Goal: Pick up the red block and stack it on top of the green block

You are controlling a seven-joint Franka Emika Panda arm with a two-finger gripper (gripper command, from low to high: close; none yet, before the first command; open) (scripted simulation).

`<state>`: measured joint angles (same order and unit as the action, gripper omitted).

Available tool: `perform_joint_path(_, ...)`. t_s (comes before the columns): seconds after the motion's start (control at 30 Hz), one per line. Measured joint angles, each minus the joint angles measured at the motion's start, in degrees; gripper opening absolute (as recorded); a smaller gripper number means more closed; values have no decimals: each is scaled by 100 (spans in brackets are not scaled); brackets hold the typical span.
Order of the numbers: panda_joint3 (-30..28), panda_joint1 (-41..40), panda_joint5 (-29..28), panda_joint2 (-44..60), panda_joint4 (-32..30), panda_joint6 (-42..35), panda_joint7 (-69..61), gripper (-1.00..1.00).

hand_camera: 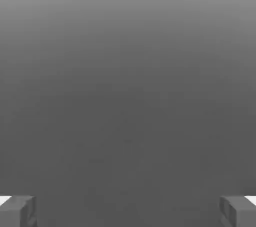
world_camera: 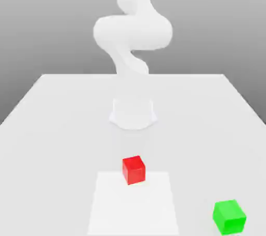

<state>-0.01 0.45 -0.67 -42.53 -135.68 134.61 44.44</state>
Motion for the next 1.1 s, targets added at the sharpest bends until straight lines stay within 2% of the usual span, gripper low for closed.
perform_joint_path(0.53, -414, 349, -203, 2861, -3085, 2356, -1423, 0)
perform_joint_path(0.6, -467, 419, -98, 3679, -3281, 2988, -1657, 0)
perform_joint_path(0.77, -187, 232, 245, 4935, -3236, 4032, -1969, 0)
perform_joint_path(0.8, -112, 161, 269, 5127, -3213, 4197, -1993, -100)
perform_joint_path(1.0, -71, 117, 259, 5222, -3201, 4275, -1985, -100)
perform_joint_path(1.1, -135, 159, 161, 4867, -3249, 3969, -1907, -100)
